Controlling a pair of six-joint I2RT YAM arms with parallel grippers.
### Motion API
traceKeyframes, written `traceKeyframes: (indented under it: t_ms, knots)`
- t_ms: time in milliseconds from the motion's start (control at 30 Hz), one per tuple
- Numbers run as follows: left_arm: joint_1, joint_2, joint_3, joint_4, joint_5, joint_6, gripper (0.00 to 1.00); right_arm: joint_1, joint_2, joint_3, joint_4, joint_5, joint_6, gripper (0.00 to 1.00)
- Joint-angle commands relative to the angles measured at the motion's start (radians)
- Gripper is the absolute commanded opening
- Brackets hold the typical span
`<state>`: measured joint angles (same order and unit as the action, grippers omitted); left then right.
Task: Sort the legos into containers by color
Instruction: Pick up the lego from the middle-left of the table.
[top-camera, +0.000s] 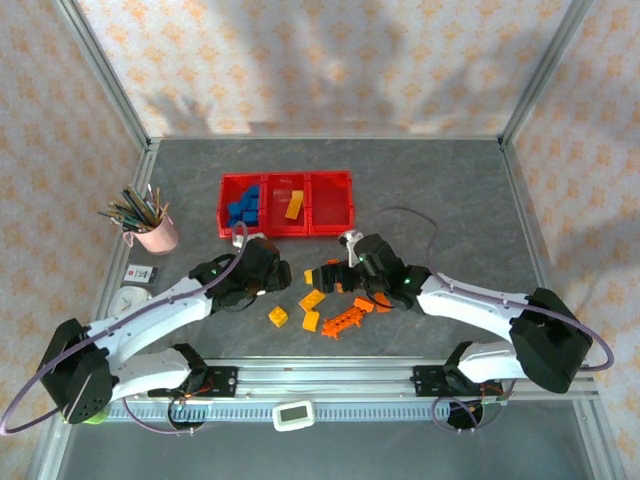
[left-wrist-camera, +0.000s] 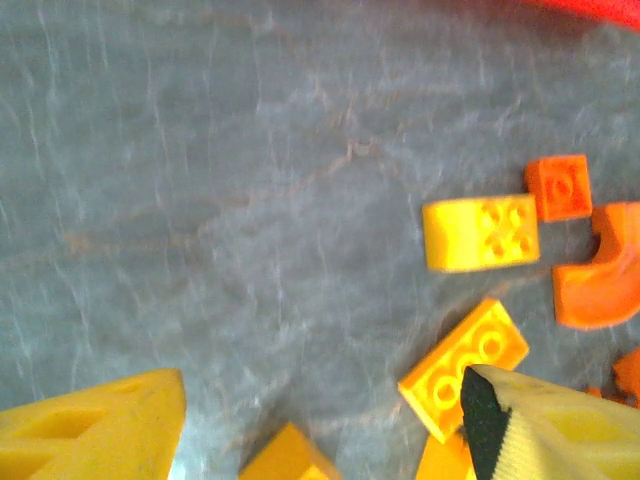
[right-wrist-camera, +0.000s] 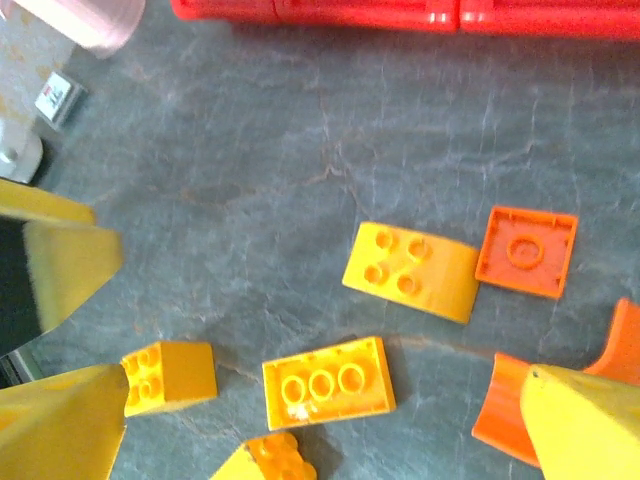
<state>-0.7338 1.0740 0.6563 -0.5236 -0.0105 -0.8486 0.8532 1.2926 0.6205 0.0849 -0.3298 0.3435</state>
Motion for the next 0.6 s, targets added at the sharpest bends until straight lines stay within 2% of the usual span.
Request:
traceKeyframes:
  t_ms: [0, 333, 567]
  knots:
    - [-0.05, -0.044, -0.056, -0.047, 0.032, -0.135, 0.76, 0.014, -0.025, -0.038, 0.07, 0.023, 0.024, 1.0]
    - [-0.167, -0.016, -0.127, 0.031, 0.052, -0.254, 0.77, 0.019, -0.044, -0.066, 0.098, 0.045, 0.037, 1.0]
    - [-0.189, 0.053, -0.126, 0.102, 0.05, -0.271, 0.74, 0.019, -0.039, -0.066, 0.102, 0.06, 0.035, 1.0]
